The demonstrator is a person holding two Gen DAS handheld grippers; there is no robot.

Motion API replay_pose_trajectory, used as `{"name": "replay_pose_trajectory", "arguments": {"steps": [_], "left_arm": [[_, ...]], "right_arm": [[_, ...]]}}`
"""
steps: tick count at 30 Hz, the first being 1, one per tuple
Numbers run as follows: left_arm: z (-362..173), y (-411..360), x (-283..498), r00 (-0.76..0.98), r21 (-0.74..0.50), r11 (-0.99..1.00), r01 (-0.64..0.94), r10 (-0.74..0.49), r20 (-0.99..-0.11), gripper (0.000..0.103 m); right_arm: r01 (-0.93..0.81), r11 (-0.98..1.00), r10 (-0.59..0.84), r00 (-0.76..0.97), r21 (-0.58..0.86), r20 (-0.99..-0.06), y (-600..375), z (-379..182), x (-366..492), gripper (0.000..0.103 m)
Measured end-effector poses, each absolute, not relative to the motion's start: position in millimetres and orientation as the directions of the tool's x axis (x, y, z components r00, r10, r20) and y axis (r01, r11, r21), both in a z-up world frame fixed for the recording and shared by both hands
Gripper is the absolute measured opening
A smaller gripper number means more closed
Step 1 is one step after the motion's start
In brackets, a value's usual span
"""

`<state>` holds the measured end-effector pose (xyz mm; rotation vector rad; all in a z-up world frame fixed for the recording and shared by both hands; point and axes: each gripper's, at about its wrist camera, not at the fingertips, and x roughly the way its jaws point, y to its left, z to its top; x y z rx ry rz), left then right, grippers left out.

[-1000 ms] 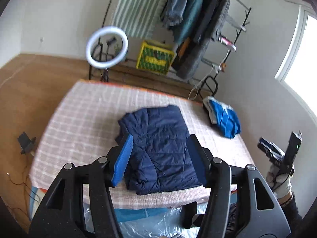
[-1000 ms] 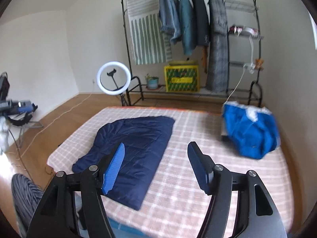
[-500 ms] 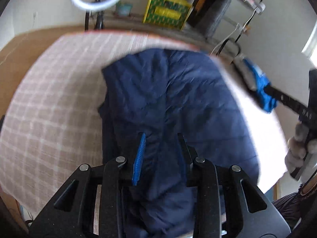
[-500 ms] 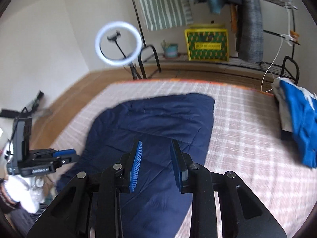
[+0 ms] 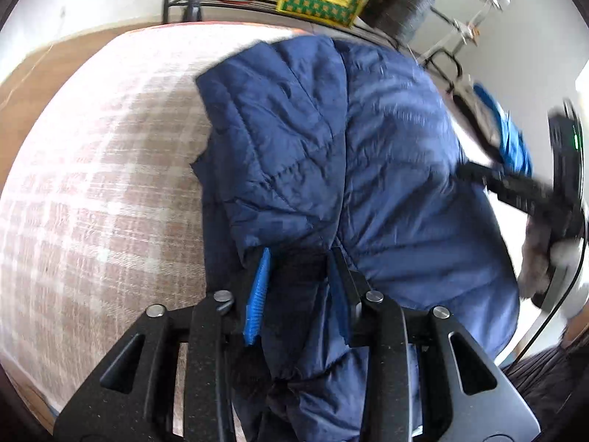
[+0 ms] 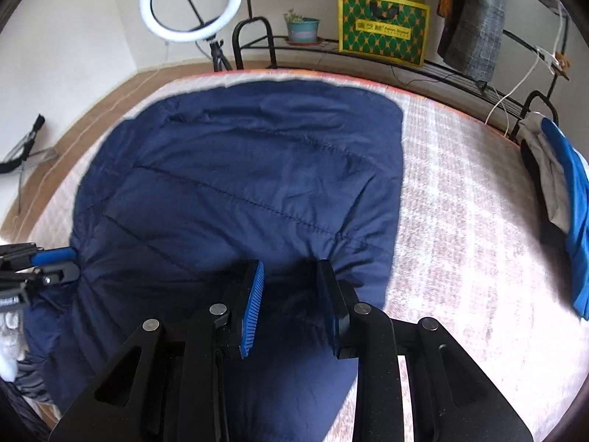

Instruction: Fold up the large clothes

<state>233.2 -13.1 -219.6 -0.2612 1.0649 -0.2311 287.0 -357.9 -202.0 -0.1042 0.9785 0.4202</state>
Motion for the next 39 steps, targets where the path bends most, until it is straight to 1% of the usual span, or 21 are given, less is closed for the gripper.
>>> {"name": "replay_pose_trajectory", "arguments": {"steps": [1, 2, 3, 4, 7, 10, 13, 16, 17, 20, 25, 28, 30, 32, 33, 34, 36, 37, 38, 39], "left_arm": [[-215, -7, 236, 0.473, -0.345, 0.937, 0.046, -0.325, -0.819, 0.037], [-211, 0, 239, 0.478, -0.364, 0.931, 0.033, -0.334, -0.812, 0.055], [-208, 8, 244, 0.484, -0.378, 0.926, 0.012, -0.336, -0.808, 0.075], [-206, 18, 248, 0.493, -0.401, 0.916, -0.006, -0.346, -0.798, 0.078], [-211, 50, 270, 0.471, -0.533, 0.844, -0.064, -0.445, -0.761, 0.078], [-232, 76, 290, 0.434, -0.658, 0.739, -0.142, -0.552, -0.713, 0.078], [-252, 85, 307, 0.383, -0.699, 0.696, -0.164, -0.608, -0.695, 0.078], [-271, 87, 320, 0.347, -0.698, 0.689, -0.195, -0.617, -0.706, 0.078], [-273, 86, 322, 0.346, -0.708, 0.678, -0.197, -0.627, -0.698, 0.079], [-276, 88, 331, 0.361, -0.746, 0.643, -0.173, -0.664, -0.655, 0.08], [-280, 87, 343, 0.386, -0.792, 0.585, -0.174, -0.699, -0.602, 0.08], [-278, 72, 347, 0.382, -0.785, 0.603, -0.141, -0.699, -0.605, 0.08], [-277, 59, 352, 0.361, -0.78, 0.616, -0.115, -0.705, -0.61, 0.073], [-276, 53, 350, 0.367, -0.762, 0.64, -0.102, -0.687, -0.627, 0.071], [-274, 50, 352, 0.366, -0.744, 0.661, -0.096, -0.672, -0.644, 0.063], [-273, 47, 352, 0.358, -0.734, 0.672, -0.094, -0.665, -0.655, 0.058], [-271, 43, 350, 0.362, -0.714, 0.692, -0.103, -0.643, -0.675, 0.046], [-268, 40, 348, 0.37, -0.698, 0.71, -0.095, -0.625, -0.687, 0.043], [-261, 36, 346, 0.38, -0.673, 0.736, -0.079, -0.602, -0.703, 0.037], [-256, 31, 345, 0.387, -0.65, 0.757, -0.064, -0.582, -0.715, 0.033]], "right_arm": [[-0.386, 0.915, 0.311, 0.49, 0.117, -0.814, -362, -199, 285, 0.031], [-0.374, 0.916, 0.33, 0.494, 0.146, -0.804, -370, -194, 283, 0.043], [-0.365, 0.916, 0.342, 0.494, 0.167, -0.799, -375, -193, 283, 0.053], [-0.349, 0.914, 0.368, 0.494, 0.209, -0.788, -384, -190, 281, 0.067], [-0.322, 0.894, 0.438, 0.476, 0.312, -0.763, -408, -188, 280, 0.067], [-0.282, 0.868, 0.495, 0.434, 0.409, -0.753, -426, -199, 283, 0.068], [-0.235, 0.845, 0.536, 0.38, 0.481, -0.754, -438, -220, 293, 0.068], [-0.183, 0.825, 0.563, 0.331, 0.534, -0.757, -445, -246, 300, 0.069], [-0.171, 0.819, 0.573, 0.321, 0.548, -0.754, -447, -251, 302, 0.069], [-0.134, 0.76, 0.645, 0.282, 0.636, -0.711, -450, -269, 306, 0.069], [-0.123, 0.703, 0.7, 0.295, 0.701, -0.65, -450, -274, 314, 0.071], [-0.113, 0.662, 0.735, 0.295, 0.741, -0.611, -445, -277, 319, 0.072], [-0.116, 0.652, 0.743, 0.294, 0.75, -0.601, -436, -278, 322, 0.072], [-0.128, 0.66, 0.739, 0.288, 0.74, -0.609, -430, -276, 325, 0.072], [-0.137, 0.668, 0.734, 0.286, 0.732, -0.616, -426, -275, 326, 0.072], [-0.145, 0.681, 0.724, 0.284, 0.718, -0.629, -420, -274, 328, 0.07], [-0.156, 0.702, 0.706, 0.281, 0.695, -0.65, -413, -271, 330, 0.062], [-0.158, 0.71, 0.698, 0.282, 0.686, -0.658, -414, -272, 328, 0.056], [-0.165, 0.719, 0.69, 0.286, 0.675, -0.665, -413, -270, 327, 0.047], [-0.17, 0.725, 0.684, 0.289, 0.668, -0.669, -411, -267, 329, 0.043]]}}
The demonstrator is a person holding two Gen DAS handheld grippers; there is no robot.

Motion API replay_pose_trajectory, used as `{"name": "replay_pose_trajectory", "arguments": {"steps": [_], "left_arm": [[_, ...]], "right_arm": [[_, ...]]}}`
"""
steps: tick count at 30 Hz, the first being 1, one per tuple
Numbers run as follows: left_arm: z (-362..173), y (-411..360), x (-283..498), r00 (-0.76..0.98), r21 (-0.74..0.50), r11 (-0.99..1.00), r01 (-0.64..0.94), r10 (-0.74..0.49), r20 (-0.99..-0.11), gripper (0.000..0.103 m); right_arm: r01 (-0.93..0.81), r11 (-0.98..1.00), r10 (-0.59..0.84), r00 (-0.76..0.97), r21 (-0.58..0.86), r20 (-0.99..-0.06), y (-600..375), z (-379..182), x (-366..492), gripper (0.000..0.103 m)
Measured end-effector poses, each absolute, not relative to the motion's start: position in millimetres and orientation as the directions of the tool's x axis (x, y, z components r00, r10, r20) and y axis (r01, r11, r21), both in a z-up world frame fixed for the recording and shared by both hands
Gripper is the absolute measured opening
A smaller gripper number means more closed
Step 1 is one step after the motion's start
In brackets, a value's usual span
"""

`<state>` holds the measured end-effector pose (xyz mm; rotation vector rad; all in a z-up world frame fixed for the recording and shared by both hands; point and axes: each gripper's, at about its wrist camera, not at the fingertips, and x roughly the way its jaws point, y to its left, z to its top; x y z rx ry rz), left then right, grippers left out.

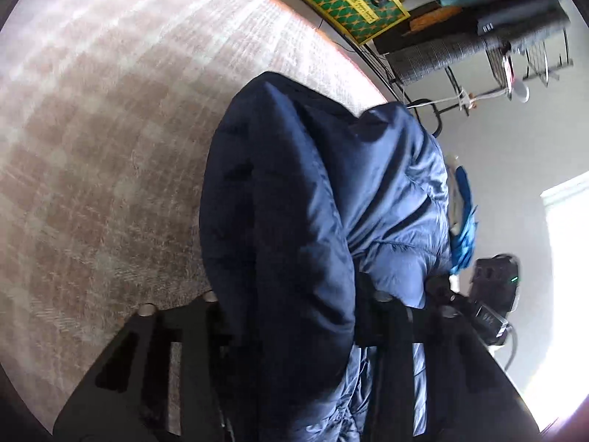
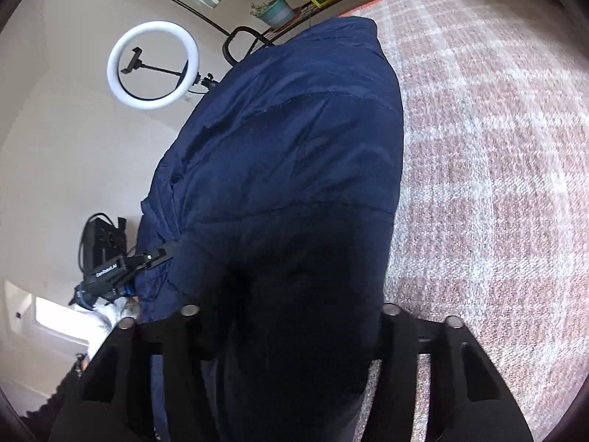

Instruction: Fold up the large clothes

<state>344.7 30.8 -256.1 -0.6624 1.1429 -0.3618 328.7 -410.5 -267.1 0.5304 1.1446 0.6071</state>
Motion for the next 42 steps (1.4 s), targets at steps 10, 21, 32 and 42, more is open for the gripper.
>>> {"name": "replay_pose_trajectory", "arguments": {"steps": [10, 21, 32, 42], "left_arm": [[-196, -20, 302, 0.513, -0.413, 0.908, 0.074, -0.39, -0.765, 0.018], [-129, -78, 252, 0.62, -0.313, 0.917, 0.248, -0.398, -0.677, 0.016], [-85, -179, 241, 0.62, -0.255, 0.859, 0.445, -0.501, -0.604, 0.016], [-73, -305, 264, 0.53, -0.285, 0.767, 0.575, -0.615, -0.583, 0.016]], "right_arm": [[-0.353, 0.839, 0.535, 0.401, 0.414, -0.744, -378, -202, 303, 0.021], [-0.428, 0.876, 0.449, 0.561, 0.221, -0.695, -391, -133, 254, 0.02], [-0.33, 0.929, 0.354, 0.673, 0.164, -0.65, -472, -97, 223, 0.02], [-0.196, 0.977, 0.201, 0.732, 0.082, -0.651, -564, -70, 213, 0.019]]}}
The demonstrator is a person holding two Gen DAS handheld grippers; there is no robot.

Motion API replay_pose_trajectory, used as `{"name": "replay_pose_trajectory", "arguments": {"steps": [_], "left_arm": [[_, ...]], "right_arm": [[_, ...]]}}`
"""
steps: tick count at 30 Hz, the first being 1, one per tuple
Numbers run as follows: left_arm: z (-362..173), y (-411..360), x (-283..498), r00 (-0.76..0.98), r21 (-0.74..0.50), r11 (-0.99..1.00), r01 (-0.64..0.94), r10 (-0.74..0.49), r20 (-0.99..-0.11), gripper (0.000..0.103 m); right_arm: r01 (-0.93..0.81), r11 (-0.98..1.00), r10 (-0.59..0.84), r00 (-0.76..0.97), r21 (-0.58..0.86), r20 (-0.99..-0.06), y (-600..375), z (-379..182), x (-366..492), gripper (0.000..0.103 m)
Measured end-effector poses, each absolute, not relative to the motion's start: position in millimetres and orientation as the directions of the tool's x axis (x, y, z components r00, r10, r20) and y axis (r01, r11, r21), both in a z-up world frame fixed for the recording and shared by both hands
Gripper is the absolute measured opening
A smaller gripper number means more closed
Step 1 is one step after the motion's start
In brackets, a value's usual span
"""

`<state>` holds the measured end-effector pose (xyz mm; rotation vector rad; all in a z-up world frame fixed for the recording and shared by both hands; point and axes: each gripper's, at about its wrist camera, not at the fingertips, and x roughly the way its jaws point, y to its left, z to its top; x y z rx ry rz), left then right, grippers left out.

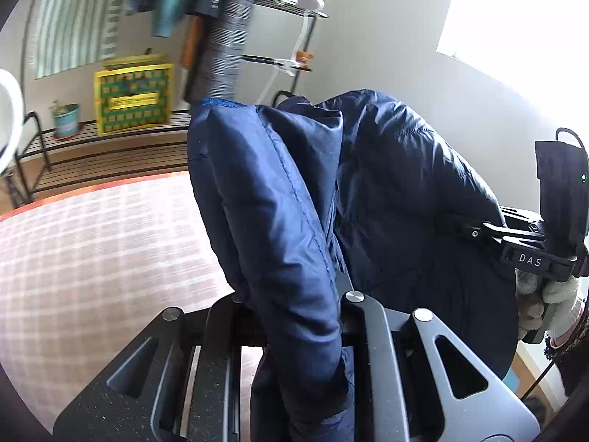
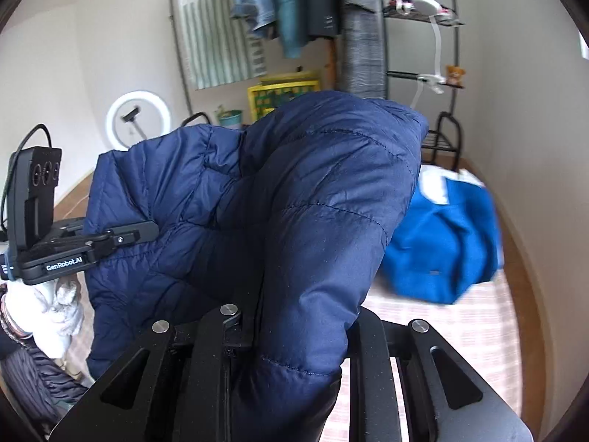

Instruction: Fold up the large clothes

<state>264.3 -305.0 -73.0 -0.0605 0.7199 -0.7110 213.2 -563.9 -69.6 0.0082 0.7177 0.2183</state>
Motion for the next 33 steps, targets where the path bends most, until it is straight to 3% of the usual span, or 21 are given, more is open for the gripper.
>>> {"name": "replay_pose_trajectory", "arguments": {"steps": [12, 28, 33], "left_arm": [[-53, -410, 316, 0.521, -0.29, 0.721, 0.63, -0.668, -0.531, 0.016], [-43, -521, 421, 0.583, -0.25, 0.729, 0.637, -0.669, -0.461, 0.016], [-50, -544, 450, 0.588, -0.283, 0.735, 0.617, -0.669, -0.454, 0.016]], "right_arm": [[-0.115, 0.993, 0.084, 0.781, -0.01, -0.618, -651, -35, 240, 0.019], [-0.065, 0.981, -0.05, 0.83, -0.185, -0.556, -730, 0, 352, 0.019], [-0.05, 0.982, -0.056, 0.84, -0.18, -0.54, -759, -5, 389, 0.019]]}}
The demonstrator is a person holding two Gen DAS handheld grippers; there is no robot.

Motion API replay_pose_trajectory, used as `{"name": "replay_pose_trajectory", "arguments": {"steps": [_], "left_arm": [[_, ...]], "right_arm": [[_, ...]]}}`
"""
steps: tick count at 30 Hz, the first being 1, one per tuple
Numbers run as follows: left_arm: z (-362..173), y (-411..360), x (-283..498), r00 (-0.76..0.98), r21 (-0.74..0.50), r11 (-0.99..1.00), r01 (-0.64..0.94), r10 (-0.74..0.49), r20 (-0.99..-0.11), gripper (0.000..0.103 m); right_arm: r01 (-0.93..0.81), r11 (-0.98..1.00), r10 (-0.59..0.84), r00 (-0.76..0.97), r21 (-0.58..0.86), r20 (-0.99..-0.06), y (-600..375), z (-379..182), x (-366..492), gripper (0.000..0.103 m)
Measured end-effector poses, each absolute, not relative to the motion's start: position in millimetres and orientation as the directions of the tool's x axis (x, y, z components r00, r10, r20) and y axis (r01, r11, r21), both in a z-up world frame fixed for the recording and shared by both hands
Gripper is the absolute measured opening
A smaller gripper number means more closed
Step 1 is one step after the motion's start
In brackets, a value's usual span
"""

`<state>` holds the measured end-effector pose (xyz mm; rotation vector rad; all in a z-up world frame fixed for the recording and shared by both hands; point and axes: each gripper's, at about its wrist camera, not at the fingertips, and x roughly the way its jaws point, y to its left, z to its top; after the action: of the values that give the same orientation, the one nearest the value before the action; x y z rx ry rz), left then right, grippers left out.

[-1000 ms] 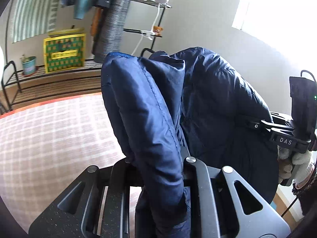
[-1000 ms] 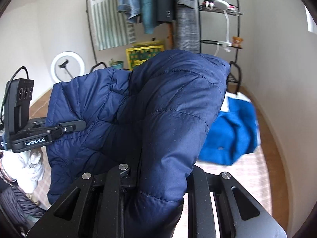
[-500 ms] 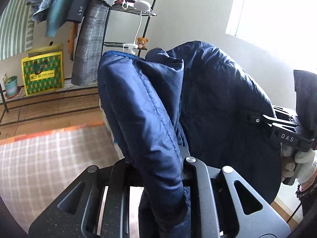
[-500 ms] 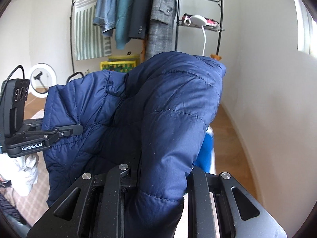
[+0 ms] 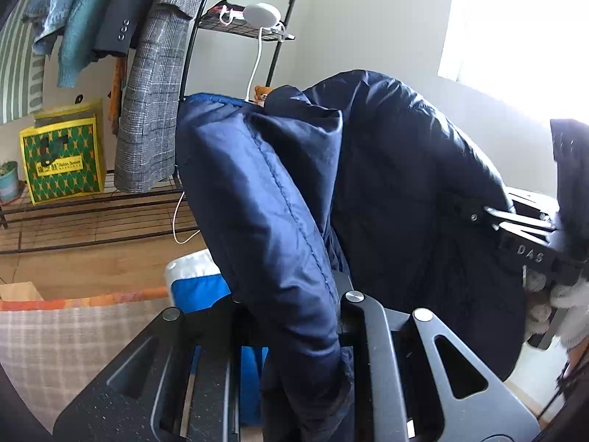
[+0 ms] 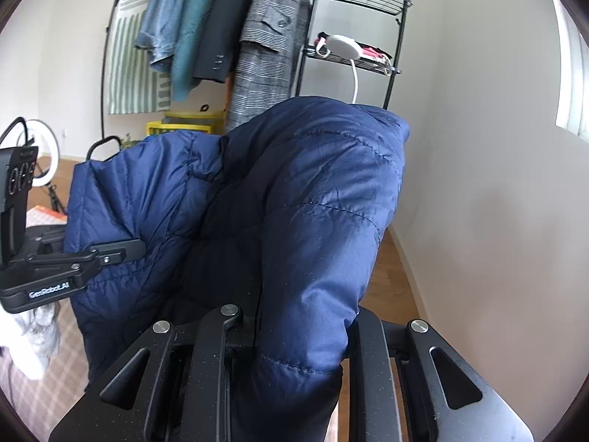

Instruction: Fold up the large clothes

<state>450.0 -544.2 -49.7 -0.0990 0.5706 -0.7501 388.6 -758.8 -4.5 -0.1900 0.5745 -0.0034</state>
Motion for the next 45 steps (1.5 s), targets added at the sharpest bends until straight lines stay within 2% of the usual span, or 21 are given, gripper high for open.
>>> {"name": "replay_pose_trajectory", "arguments": {"steps": [5, 9, 11, 14, 21, 23, 24, 27, 30, 35, 38, 41, 45], "left_arm": [[-79, -557, 477, 0.576, -0.294, 0.754, 0.588, -0.645, -0.502, 0.016], [-114, -558, 498, 0.601, -0.263, 0.8, 0.539, -0.584, -0.546, 0.016], [-130, -559, 505, 0.613, -0.238, 0.824, 0.515, -0.548, -0.57, 0.018], [-150, -563, 511, 0.634, -0.199, 0.852, 0.485, -0.499, -0.59, 0.027], [-163, -554, 518, 0.628, -0.284, 0.866, 0.412, -0.495, -0.601, 0.029], [-166, -551, 519, 0.62, -0.297, 0.871, 0.392, -0.489, -0.614, 0.034], [-167, -548, 522, 0.615, -0.311, 0.873, 0.375, -0.486, -0.621, 0.042], [-170, -542, 532, 0.605, -0.33, 0.881, 0.34, -0.474, -0.64, 0.059], [-166, -532, 537, 0.629, -0.32, 0.9, 0.296, -0.435, -0.644, 0.067], [-155, -510, 544, 0.651, -0.384, 0.901, 0.202, -0.417, -0.635, 0.067], [-155, -515, 547, 0.669, -0.301, 0.935, 0.188, -0.346, -0.658, 0.067], [-170, -534, 554, 0.67, -0.123, 0.972, 0.202, -0.228, -0.707, 0.067], [-183, -536, 559, 0.667, -0.081, 0.978, 0.192, -0.19, -0.721, 0.067]], "right_arm": [[-0.068, 0.99, -0.016, 0.812, -0.122, -0.584, -787, -47, 426, 0.019], [-0.048, 0.99, -0.046, 0.772, -0.131, -0.634, -797, -89, 455, 0.022], [-0.028, 0.98, -0.113, 0.734, -0.196, -0.669, -798, -108, 468, 0.034], [-0.023, 0.974, -0.154, 0.665, -0.225, -0.731, -800, -132, 481, 0.041], [0.067, 0.988, -0.149, 0.672, -0.141, -0.725, -822, -124, 479, 0.048], [0.134, 0.976, -0.215, 0.682, -0.17, -0.699, -830, -122, 473, 0.066], [0.187, 0.963, -0.268, 0.68, -0.192, -0.683, -835, -118, 469, 0.068], [0.22, 0.969, -0.239, 0.714, -0.113, -0.658, -847, -104, 449, 0.068], [0.215, 0.972, -0.228, 0.73, -0.1, -0.644, -848, -100, 427, 0.068], [0.176, 0.981, -0.184, 0.742, -0.078, -0.644, -842, -98, 410, 0.068], [0.139, 0.99, -0.127, 0.743, -0.034, -0.657, -834, -103, 411, 0.068], [0.132, 0.989, -0.146, 0.718, -0.072, -0.681, -824, -117, 420, 0.068], [0.144, 0.985, -0.165, 0.685, -0.09, -0.71, -819, -130, 423, 0.068]]}}
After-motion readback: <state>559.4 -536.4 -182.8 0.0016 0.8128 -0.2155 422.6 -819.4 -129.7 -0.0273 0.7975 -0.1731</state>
